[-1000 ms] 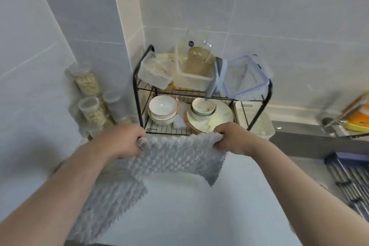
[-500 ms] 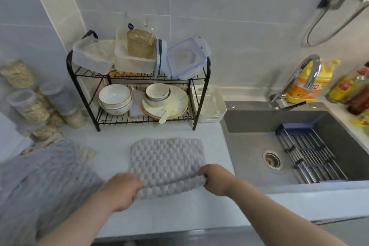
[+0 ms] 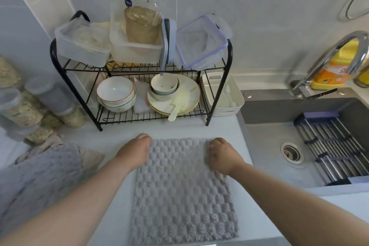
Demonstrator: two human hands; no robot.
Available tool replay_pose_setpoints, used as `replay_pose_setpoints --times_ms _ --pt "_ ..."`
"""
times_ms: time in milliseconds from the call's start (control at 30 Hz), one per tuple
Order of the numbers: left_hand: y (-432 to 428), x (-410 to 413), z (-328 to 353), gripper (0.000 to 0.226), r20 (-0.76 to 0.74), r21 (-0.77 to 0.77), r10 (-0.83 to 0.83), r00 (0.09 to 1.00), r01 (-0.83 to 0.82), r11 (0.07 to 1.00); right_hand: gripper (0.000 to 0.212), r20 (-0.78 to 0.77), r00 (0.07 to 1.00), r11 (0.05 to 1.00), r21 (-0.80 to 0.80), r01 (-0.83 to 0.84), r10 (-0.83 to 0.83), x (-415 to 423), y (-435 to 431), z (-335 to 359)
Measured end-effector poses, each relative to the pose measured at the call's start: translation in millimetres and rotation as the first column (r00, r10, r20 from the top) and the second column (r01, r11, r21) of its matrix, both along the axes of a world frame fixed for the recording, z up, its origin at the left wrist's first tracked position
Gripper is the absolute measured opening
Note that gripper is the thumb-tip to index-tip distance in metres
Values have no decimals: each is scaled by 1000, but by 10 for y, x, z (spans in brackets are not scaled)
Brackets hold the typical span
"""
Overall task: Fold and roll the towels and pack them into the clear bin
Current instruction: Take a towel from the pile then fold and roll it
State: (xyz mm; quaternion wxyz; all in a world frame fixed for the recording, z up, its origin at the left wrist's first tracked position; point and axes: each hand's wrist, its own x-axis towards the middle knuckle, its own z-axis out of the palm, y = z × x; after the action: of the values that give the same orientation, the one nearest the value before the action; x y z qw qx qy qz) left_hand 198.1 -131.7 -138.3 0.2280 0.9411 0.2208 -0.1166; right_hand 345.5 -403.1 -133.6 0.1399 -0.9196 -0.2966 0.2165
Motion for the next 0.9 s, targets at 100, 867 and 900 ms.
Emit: replay_pose_setpoints --times_ms 100,867,900 --pt "55 204 -130 31 -36 10 -5 999 5 1000 51 -44 991 985 -130 117 -123 169 261 -36" --pt "-764 -1104 493 25 183 -83 196 963 -184 979 19 185 983 919 384 -89 18 -541 -781 86" --pt "-837 -1184 475 23 168 -65 184 968 -175 982 18 166 986 926 367 -91 31 -625 -855 37"
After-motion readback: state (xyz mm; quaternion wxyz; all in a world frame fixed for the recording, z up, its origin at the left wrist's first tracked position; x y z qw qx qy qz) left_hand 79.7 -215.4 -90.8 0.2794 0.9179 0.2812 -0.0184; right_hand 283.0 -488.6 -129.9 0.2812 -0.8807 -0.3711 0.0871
